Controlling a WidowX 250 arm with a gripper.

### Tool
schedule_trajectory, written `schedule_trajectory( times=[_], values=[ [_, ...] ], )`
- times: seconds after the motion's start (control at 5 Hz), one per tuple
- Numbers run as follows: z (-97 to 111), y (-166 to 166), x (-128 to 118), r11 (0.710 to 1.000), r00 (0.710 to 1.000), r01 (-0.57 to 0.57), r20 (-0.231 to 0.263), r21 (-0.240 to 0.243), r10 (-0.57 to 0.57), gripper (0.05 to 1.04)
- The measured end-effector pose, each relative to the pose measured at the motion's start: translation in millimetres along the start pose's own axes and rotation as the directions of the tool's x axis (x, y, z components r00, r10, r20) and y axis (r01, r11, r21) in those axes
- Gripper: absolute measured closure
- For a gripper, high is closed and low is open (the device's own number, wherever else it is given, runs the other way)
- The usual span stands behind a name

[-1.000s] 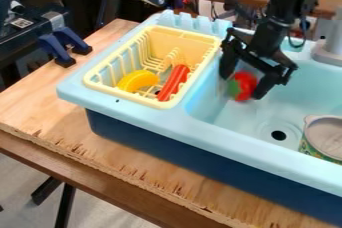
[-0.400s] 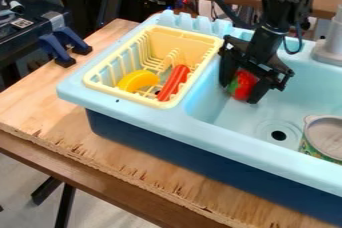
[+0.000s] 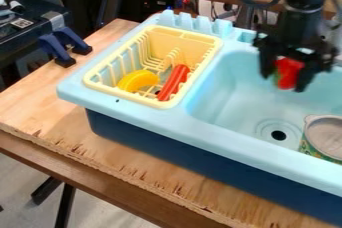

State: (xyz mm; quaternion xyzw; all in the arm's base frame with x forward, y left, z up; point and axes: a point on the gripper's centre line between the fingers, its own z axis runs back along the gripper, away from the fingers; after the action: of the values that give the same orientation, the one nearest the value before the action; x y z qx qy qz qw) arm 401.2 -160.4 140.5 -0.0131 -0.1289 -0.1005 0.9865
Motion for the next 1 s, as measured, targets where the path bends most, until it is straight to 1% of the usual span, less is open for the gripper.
schedule_trajectory(
  times=[0.2,0.4,0.6,0.8,1.0],
  values=[
    [11,-34,7,0.996,0.999,0.033,0.024,-0.081,-0.031,0.278],
    [-23,-56,6,0.99,0.998,0.038,-0.046,-0.137,-0.045,0.278],
    [-42,-64,5,0.982,0.996,0.017,-0.085,-0.186,-0.033,0.278],
    [-44,-65,4,0.98,0.996,0.005,-0.085,-0.2,-0.022,0.215],
    [-45,-63,2,0.981,0.995,-0.007,-0.1,-0.193,-0.013,0.107]
  ],
)
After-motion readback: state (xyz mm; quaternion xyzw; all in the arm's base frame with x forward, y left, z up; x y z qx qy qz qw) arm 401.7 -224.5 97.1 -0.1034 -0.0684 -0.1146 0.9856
